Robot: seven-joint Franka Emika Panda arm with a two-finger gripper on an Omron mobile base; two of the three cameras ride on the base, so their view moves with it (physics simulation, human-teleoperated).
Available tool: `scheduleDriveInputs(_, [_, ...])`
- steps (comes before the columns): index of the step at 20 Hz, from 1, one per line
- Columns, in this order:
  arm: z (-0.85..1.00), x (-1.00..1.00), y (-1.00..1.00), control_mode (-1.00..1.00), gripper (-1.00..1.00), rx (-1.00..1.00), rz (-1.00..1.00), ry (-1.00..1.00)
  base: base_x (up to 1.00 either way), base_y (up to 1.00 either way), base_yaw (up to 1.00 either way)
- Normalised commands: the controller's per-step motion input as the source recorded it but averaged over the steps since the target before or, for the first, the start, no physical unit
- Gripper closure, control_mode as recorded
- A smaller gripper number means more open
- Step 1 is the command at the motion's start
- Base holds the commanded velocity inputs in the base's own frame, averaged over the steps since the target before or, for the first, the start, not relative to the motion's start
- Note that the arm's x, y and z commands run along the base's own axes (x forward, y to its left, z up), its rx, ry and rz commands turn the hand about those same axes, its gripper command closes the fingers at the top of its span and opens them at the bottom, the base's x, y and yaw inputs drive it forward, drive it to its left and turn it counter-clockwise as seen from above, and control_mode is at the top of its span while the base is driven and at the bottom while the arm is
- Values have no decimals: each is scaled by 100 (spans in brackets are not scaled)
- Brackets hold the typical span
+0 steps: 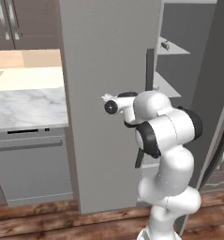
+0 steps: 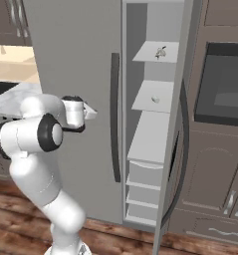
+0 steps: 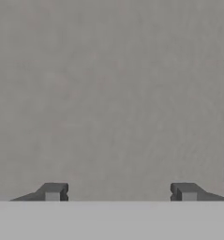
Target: There's a fish in the fridge that needs to be moved to the freezer for freezing. Pick up the fish from the fridge, place it on any shelf in the freezer, and close the fridge and freezer doors when done.
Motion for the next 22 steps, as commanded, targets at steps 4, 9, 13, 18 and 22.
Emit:
scheduleDriveInputs(4, [2, 5, -4, -100, -100, 0, 0, 0, 0, 0, 0])
scheduleDriveInputs(9, [8, -32, 0, -100, -100, 0, 0, -2, 0, 0, 0])
scheduleDriveInputs(13, [25, -56, -3, -100, -100, 0, 0, -7, 0, 0, 0])
scheduleDriveInputs(18, [44, -86, -5, -100, -100, 0, -3, -8, 0, 0, 0])
scheduleDriveInputs(22, [78, -100, -3, -100, -100, 0, -5, -19, 0, 0, 0])
